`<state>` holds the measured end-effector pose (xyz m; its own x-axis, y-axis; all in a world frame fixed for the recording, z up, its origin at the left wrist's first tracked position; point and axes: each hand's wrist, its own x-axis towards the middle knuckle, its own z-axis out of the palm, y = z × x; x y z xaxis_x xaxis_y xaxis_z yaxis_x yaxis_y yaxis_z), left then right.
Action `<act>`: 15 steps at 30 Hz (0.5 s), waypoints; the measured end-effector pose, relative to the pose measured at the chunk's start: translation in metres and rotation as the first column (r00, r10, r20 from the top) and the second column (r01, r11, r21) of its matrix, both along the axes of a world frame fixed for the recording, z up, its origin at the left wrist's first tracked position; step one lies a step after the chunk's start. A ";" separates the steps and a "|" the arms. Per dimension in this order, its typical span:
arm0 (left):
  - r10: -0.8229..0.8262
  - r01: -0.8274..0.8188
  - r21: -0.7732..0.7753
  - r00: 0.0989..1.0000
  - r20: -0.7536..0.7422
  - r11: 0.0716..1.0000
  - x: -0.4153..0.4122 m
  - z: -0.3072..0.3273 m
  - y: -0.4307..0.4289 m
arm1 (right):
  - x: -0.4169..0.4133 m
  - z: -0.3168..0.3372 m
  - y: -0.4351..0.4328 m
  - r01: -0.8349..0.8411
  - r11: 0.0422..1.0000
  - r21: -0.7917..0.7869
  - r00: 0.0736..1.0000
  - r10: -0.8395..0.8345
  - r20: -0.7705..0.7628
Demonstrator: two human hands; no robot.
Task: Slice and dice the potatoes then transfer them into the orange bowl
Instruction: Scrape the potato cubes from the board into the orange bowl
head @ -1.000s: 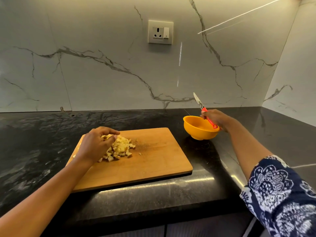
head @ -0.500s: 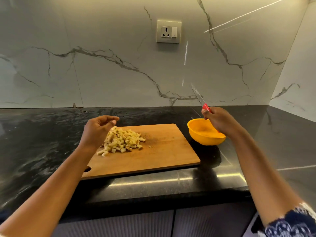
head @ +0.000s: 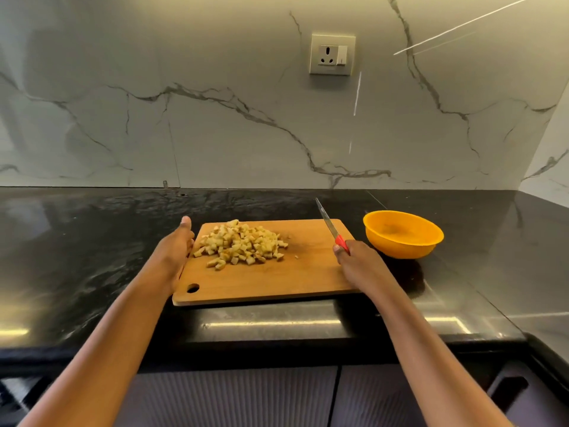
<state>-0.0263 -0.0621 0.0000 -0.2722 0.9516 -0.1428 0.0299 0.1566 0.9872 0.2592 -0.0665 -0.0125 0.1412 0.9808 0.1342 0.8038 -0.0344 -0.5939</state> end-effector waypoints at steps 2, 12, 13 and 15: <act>-0.003 0.002 0.014 0.998 0.069 1.000 -0.005 -0.001 -0.001 | 0.001 -0.002 0.001 0.024 0.999 0.021 0.999 -0.025 0.043; 0.029 -0.050 0.029 0.869 0.494 0.998 -0.026 0.001 -0.006 | 0.004 -0.006 0.006 0.096 0.994 -0.054 0.985 -0.102 -0.137; 0.035 -0.058 0.028 0.848 0.529 0.998 -0.029 0.001 -0.007 | 0.004 -0.006 0.005 0.101 0.993 -0.054 0.982 -0.108 -0.154; 0.031 -0.057 0.028 0.820 0.571 0.998 -0.032 0.002 -0.009 | 0.002 -0.005 0.003 0.109 0.993 -0.052 0.976 -0.117 -0.186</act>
<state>-0.0587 -0.0707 0.0018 -0.1960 0.9493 -0.2459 -0.5463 0.1026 0.8313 0.2613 -0.0637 -0.0174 0.2704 0.9612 0.0541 0.6669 -0.1465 -0.7306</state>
